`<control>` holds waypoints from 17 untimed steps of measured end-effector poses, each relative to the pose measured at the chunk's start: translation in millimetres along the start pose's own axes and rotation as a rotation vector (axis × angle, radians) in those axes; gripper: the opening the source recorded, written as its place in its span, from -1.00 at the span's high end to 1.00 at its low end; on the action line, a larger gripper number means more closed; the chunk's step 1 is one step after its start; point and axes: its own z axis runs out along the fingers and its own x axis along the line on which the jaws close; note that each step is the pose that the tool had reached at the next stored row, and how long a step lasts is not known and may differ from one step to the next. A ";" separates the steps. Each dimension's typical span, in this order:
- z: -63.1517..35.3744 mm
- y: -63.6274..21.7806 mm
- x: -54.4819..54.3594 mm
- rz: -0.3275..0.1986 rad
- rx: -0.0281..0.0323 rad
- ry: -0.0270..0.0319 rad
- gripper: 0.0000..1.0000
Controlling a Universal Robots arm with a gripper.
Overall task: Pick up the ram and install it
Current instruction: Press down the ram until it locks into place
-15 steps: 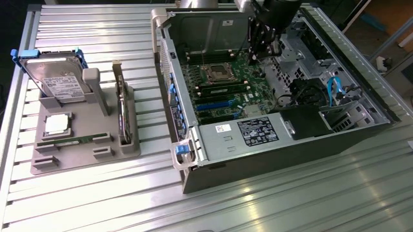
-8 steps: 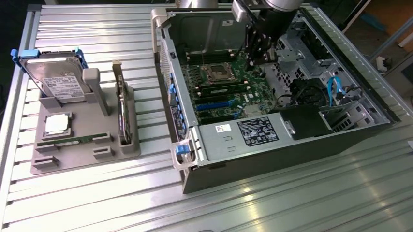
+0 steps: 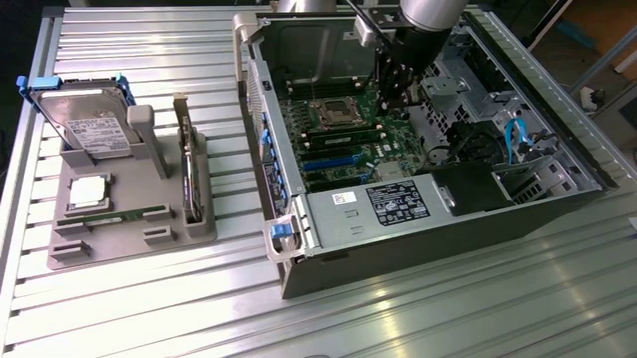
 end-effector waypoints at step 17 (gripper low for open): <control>23.7 -2.8 0.4 0.000 0.0000 -0.0001 0.79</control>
